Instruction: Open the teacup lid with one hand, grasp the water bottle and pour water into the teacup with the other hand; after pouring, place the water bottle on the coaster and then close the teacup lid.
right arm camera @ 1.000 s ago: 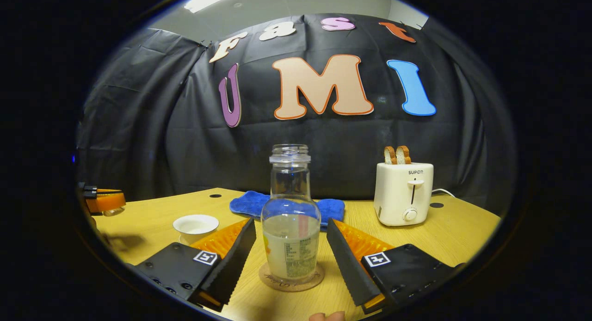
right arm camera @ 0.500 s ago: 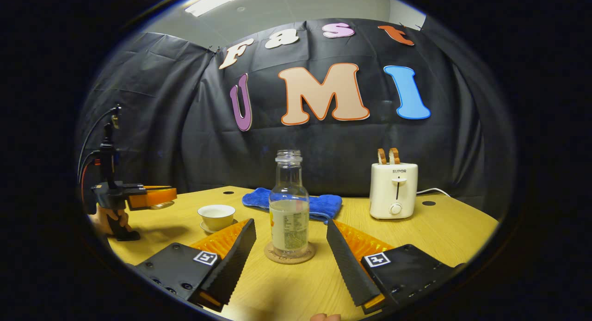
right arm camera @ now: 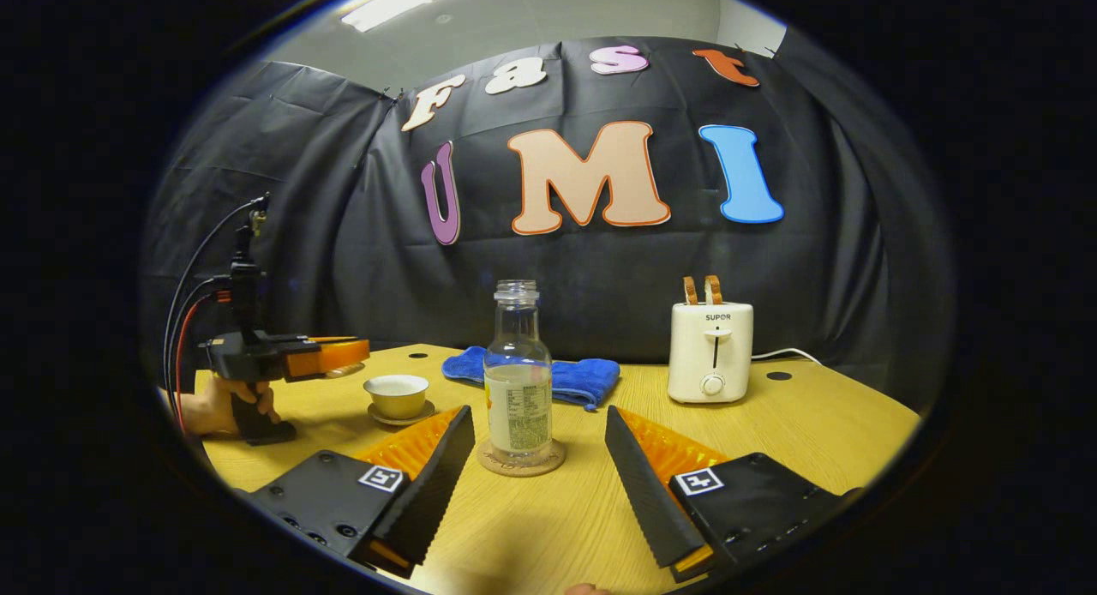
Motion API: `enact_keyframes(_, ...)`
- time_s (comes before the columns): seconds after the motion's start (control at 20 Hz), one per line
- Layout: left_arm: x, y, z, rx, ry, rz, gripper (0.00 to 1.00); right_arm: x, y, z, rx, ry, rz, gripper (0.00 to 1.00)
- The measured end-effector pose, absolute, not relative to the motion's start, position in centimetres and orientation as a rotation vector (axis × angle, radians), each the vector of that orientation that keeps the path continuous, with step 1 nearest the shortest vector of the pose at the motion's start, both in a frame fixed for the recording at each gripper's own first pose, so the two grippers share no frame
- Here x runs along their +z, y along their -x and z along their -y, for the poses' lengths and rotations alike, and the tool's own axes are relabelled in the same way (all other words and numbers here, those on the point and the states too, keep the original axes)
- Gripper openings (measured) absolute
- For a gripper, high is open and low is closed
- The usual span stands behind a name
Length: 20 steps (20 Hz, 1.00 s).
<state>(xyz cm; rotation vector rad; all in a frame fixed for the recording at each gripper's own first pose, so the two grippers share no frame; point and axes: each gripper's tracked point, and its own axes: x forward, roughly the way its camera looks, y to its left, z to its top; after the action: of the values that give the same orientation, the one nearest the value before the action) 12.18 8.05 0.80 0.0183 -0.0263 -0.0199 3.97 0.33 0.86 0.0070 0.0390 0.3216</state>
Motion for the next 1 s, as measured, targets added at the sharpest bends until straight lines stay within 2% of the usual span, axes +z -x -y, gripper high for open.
enact_keyframes(0.4, -0.1, -16.0, -5.3, -0.072, -0.075, -0.024, 0.22, 0.8, -4.0, -0.3, 0.322, -0.007, -0.039, 0.98)
enact_keyframes(1.0, -1.6, -17.2, -4.4, -0.084, -0.090, -0.069, 0.22, 0.7, -3.9, -0.3, 0.323, -0.008, -0.038, 0.98)
